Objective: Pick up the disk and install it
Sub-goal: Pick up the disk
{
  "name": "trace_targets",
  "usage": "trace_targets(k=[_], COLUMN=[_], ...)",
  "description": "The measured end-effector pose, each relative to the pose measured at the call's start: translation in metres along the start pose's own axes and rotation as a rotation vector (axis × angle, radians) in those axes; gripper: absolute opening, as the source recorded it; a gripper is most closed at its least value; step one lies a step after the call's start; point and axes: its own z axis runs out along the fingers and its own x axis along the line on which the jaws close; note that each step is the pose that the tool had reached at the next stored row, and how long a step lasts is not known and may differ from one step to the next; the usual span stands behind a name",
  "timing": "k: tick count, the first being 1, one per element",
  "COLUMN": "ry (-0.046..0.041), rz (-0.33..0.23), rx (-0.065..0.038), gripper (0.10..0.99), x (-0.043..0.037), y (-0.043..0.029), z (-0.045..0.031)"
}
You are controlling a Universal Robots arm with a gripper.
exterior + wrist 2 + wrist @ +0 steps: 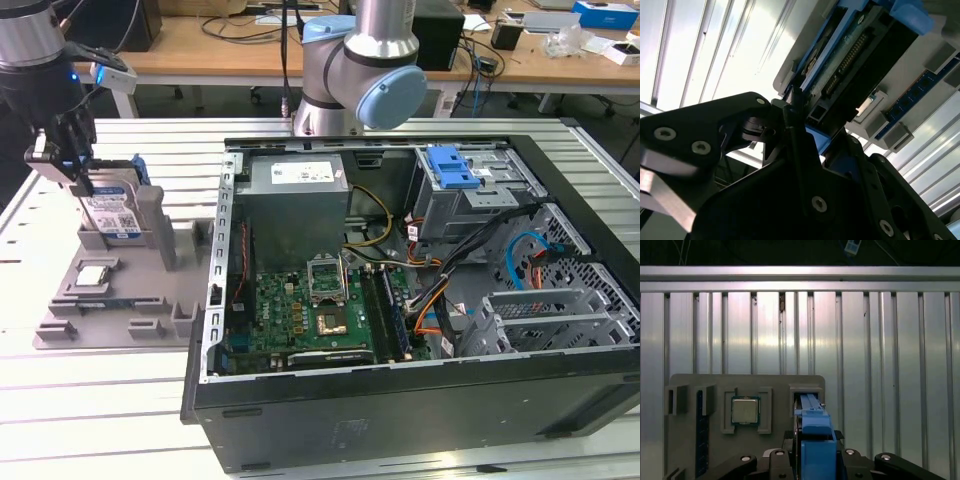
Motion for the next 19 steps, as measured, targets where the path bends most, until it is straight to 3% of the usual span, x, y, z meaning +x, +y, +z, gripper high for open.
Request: trace_targets(k=[12, 15, 19], ry=[0.0001, 0.0001, 0.0001], rz=[-0.002, -0.002, -0.002], rx=[0.0, 0.0, 0.0], gripper=[0.369, 0.369, 0.369], x=[0.0, -0.0003, -0.0006], y=[0.0001, 0.0007, 0.0012], z=[-0.0017, -0.0185, -0.0297])
